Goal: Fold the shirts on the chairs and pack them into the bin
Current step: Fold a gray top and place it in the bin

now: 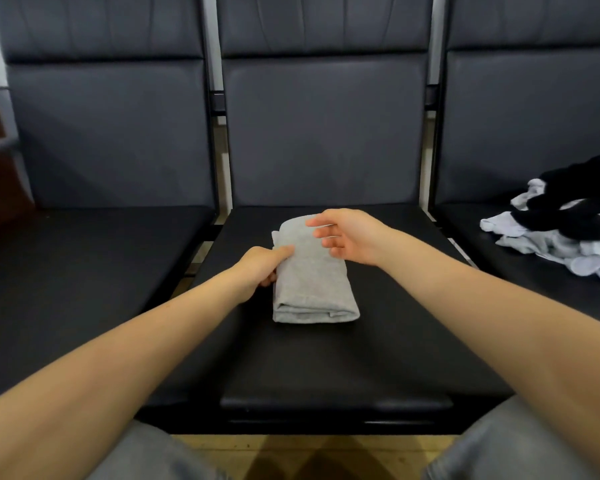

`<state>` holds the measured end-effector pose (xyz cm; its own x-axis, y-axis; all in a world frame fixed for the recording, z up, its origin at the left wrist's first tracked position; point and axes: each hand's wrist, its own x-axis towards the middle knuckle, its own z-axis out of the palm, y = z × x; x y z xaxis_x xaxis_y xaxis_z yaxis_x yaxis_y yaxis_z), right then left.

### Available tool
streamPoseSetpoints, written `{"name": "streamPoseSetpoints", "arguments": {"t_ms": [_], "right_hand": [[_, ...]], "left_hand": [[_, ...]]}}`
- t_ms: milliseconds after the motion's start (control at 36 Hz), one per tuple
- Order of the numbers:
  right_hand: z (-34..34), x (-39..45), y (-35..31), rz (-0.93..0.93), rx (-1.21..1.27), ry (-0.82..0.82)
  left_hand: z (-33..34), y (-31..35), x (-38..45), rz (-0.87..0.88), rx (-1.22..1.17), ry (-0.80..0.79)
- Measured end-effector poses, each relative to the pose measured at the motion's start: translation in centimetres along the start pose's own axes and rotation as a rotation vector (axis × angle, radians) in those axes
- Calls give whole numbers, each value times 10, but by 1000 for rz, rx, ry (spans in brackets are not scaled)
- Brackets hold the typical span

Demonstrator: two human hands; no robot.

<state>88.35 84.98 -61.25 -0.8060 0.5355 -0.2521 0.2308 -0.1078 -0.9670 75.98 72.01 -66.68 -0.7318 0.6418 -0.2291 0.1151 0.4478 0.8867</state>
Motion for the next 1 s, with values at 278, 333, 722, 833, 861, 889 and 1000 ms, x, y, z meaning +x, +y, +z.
{"name": "streamPoseSetpoints", "arguments": {"t_ms": [278, 333, 722, 833, 861, 889, 1000], "right_hand": [[-18, 9, 35, 39, -658, 167], [-17, 13, 40, 8, -710, 171], [22, 12, 57, -95, -649, 46], [21, -1, 43, -120, -211, 14], [20, -3, 38, -127, -150, 18], [19, -5, 33, -134, -96, 22], [12, -17, 16, -182, 47, 27]], "left_hand": [[12, -1, -4, 338, -116, 287], [10, -4, -7, 407, -11, 309], [-9, -35, 4, 307, 726, 408], [-8, -24, 3, 256, 403, 268], [-6, -19, 0, 238, 262, 235], [-3, -15, -3, 215, 94, 192], [7, 1, -21, 66, -450, -74]]}}
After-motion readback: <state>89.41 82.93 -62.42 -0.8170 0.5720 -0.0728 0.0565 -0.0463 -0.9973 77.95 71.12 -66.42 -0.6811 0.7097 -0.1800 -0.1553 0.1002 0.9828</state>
